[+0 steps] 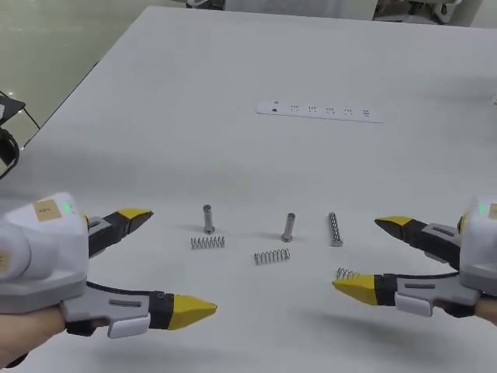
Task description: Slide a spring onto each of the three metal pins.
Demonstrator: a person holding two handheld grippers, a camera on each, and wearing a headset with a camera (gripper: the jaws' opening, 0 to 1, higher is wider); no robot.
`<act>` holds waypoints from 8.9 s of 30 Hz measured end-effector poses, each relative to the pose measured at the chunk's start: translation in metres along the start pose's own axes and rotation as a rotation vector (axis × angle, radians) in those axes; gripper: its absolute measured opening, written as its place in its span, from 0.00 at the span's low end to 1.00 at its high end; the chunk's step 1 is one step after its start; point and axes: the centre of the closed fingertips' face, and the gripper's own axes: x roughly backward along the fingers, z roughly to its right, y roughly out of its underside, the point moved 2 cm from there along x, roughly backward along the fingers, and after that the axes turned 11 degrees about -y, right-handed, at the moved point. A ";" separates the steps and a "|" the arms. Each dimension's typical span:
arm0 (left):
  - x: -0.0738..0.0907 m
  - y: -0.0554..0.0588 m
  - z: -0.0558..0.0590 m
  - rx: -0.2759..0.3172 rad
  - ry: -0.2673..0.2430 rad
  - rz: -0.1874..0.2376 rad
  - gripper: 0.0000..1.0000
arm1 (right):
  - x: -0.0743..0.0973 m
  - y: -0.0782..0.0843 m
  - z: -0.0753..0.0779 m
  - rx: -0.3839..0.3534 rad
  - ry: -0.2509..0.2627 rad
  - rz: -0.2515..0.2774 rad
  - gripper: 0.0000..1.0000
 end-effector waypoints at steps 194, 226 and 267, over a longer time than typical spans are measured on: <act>-0.005 -0.006 -0.010 0.064 0.033 0.035 0.98 | 0.007 -0.015 0.031 -0.071 0.160 -0.104 0.40; -0.003 -0.007 -0.009 0.029 0.044 0.043 0.98 | 0.007 0.042 -0.002 0.059 -0.033 -0.352 0.31; -0.002 -0.003 0.019 -0.002 0.120 0.012 0.98 | -0.003 0.067 0.005 0.236 -0.115 -0.552 0.08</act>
